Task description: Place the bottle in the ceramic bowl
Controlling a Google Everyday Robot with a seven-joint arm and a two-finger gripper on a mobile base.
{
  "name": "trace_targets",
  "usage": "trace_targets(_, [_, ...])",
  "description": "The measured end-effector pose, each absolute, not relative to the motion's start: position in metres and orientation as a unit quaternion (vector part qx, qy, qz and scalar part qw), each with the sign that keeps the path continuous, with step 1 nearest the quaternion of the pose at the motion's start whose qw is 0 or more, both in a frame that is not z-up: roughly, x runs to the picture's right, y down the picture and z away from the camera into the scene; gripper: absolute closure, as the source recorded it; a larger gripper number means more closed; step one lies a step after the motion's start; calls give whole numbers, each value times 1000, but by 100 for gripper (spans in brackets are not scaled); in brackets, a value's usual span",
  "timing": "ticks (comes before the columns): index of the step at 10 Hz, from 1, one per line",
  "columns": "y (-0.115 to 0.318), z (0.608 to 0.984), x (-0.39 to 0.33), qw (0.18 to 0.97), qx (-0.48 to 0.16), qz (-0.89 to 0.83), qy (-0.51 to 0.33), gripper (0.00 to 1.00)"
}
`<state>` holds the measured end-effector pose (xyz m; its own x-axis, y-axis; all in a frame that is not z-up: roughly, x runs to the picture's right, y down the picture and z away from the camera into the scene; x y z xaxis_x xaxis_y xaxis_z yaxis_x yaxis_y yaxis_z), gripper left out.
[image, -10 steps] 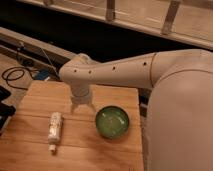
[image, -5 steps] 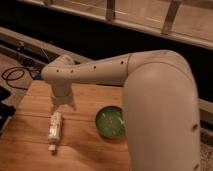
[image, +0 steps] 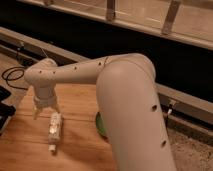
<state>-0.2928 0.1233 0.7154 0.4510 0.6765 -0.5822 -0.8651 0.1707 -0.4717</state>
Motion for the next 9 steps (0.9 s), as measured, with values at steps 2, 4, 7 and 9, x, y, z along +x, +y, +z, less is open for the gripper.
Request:
trace_targets(2, [123,714,-294,758,-393,507,119,35])
trace_targets(4, [136,725,-299,764,-393,493,135,35])
trace_targets(7, [152,748,-305,763,-397,487,153,35])
trace_targets(9, [160,756,-307,765,-394,481,169,35])
